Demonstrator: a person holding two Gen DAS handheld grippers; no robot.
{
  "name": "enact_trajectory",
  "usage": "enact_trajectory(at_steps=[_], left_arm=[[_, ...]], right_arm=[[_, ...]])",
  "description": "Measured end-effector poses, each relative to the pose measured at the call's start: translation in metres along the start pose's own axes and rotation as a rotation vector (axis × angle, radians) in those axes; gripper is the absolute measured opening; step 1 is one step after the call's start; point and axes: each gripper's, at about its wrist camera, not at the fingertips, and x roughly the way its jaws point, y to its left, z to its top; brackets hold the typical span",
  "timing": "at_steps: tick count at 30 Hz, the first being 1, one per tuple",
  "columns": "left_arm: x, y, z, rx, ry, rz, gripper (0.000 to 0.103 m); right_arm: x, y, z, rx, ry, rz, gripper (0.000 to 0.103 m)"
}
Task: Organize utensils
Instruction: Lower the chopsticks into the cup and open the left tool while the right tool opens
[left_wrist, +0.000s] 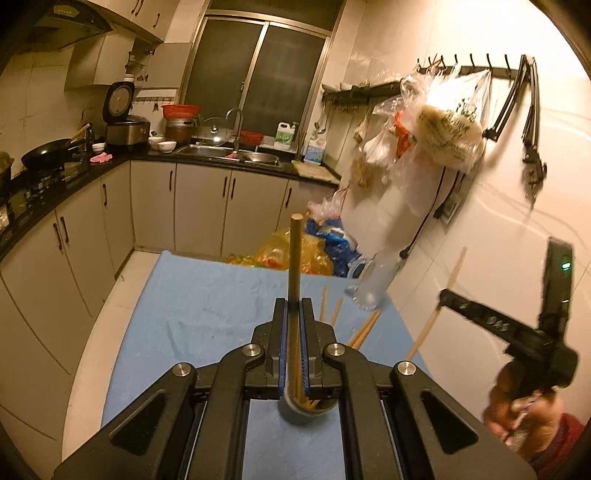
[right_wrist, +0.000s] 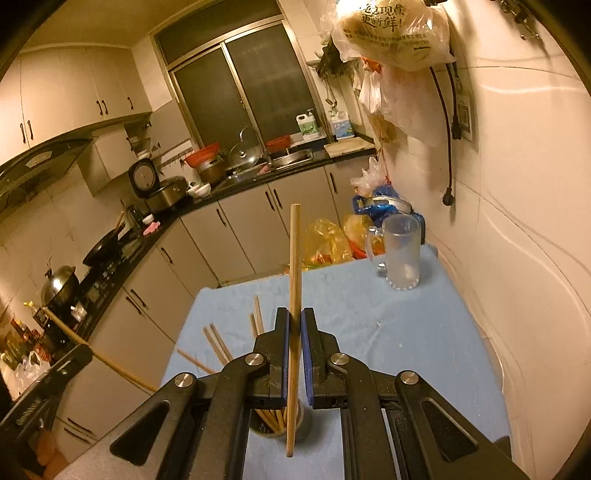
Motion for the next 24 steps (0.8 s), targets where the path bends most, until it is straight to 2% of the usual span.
enact_trajectory(at_steps=[8, 17, 24], left_arm=[[0.017, -0.017, 0.006, 0.005, 0.012, -0.026, 0.005], [0.061, -0.021, -0.018, -0.005, 0.082, -0.020, 0.005], [0.086, -0.017, -0.047, -0.012, 0.146, -0.004, 0.005]], right_arm=[[0.025, 0.006, 0.012, 0.004, 0.000, 0.013, 0.006], [0.056, 0.003, 0.004, 0.020, 0.024, 0.000, 0.006], [0.077, 0.007, -0.020, -0.021, 0.071, -0.024, 0.007]])
